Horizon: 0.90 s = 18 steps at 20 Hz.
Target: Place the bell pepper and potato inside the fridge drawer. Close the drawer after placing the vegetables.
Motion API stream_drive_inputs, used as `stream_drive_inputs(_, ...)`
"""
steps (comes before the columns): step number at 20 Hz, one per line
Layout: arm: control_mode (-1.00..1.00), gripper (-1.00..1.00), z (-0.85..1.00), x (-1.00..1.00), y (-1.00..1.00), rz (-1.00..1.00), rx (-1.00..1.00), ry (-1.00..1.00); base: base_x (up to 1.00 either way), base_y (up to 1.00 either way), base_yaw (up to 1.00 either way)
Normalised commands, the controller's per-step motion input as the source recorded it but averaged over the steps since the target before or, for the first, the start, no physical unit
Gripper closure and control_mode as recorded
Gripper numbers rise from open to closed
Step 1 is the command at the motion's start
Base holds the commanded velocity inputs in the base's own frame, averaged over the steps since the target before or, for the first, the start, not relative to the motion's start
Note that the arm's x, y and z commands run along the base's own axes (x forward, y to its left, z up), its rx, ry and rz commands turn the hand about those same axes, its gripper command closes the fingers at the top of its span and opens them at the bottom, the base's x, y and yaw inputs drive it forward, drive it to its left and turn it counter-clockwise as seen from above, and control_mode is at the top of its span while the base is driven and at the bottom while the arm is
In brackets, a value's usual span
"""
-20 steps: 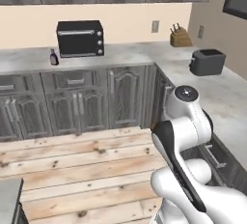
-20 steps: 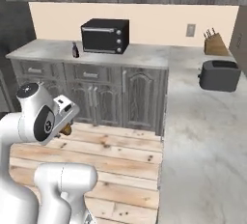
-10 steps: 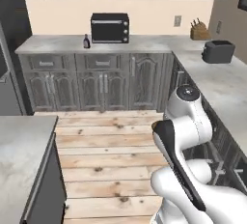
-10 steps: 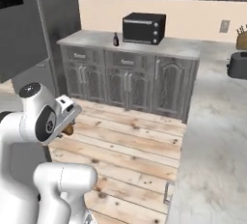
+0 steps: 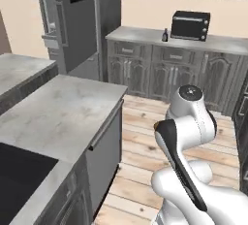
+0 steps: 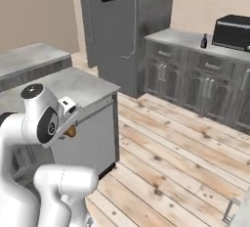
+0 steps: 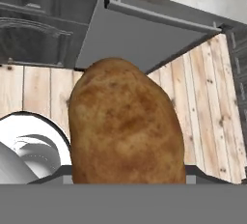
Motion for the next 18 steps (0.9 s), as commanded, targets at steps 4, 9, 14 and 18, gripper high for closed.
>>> stream_drive_inputs(4,1.0,1.0,0.0,0.0,0.0,0.0,0.0,0.0,-0.5,0.65,0.68)
stream_drive_inputs(9,1.0,1.0,0.0,0.0,0.0,0.0,0.0,0.0,-0.39,0.75,0.7)
stream_drive_inputs(14,1.0,1.0,0.0,0.0,0.0,0.0,0.0,0.0,-0.47,0.83,0.67)
stream_drive_inputs(18,1.0,1.0,0.0,0.0,0.0,0.0,0.0,0.0,-0.51,0.94,0.63)
